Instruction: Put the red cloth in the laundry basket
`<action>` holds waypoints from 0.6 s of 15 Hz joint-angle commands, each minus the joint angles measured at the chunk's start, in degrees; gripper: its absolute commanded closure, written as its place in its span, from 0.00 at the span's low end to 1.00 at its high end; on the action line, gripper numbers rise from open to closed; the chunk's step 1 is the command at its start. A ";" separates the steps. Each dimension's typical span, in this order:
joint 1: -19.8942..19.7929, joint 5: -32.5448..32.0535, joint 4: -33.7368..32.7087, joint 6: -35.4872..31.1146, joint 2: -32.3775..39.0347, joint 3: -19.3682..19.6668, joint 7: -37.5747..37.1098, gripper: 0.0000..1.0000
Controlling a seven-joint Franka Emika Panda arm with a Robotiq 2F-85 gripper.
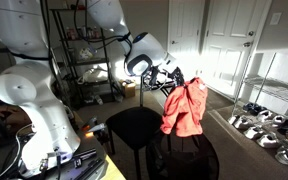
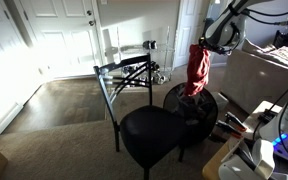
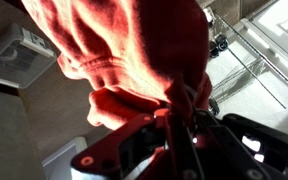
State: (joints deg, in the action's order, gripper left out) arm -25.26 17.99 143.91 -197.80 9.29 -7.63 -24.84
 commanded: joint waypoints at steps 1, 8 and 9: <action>9.14 1.96 3.41 -0.14 -0.72 5.83 1.09 0.94; 21.46 9.31 4.44 -0.33 0.54 15.20 2.85 0.94; 23.26 10.86 4.23 -0.32 0.40 17.12 2.53 0.94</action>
State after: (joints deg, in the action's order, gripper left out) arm -7.05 23.91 147.93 -197.79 10.47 4.67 -24.55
